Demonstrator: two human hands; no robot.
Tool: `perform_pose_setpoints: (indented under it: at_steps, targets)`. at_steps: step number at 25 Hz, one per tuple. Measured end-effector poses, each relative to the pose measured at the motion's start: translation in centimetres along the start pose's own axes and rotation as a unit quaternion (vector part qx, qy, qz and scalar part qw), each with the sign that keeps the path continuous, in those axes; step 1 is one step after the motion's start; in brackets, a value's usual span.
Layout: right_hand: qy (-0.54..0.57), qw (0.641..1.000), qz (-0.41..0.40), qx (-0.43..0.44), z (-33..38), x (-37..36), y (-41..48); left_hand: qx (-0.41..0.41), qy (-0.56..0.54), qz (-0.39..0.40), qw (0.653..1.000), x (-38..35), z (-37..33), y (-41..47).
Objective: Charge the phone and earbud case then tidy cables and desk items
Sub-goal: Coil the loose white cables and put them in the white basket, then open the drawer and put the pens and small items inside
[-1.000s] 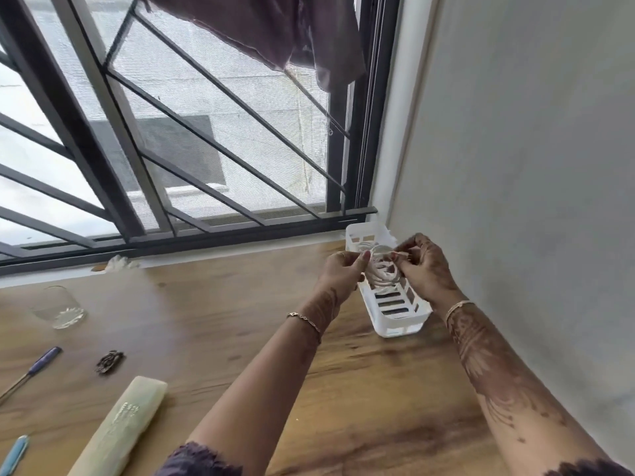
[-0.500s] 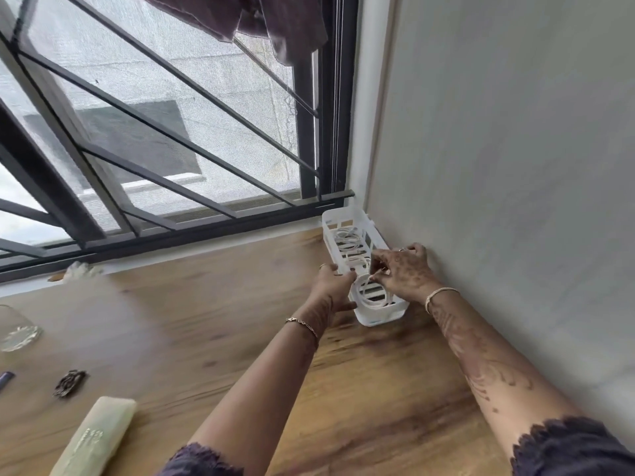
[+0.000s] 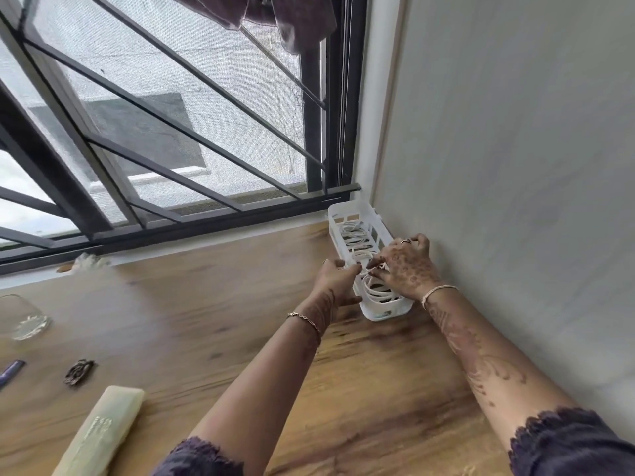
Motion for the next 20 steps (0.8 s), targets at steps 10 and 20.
perform_pose_setpoints:
  at_steps: [10, 20]
  targets:
    - [0.041, 0.994, -0.097, 0.015, 2.5, 2.3, -0.8, -0.033, 0.018, -0.037, 0.999, 2.5, -1.0, -2.0]
    - [0.085, 0.981, -0.152, 0.086, 12.4, 1.4, -3.2, -0.092, 0.02, -0.139, 0.986, 10.8, 2.8, -6.8]
Point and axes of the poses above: each hand's wrist, its own y-axis towards the middle knuckle, its own x-axis out of the back of the hand, z = x × y, the point moved 5 cm from there along y, towards the middle knuckle, and after that the axes turned 6 degrees about y, right-handed, at the moved point
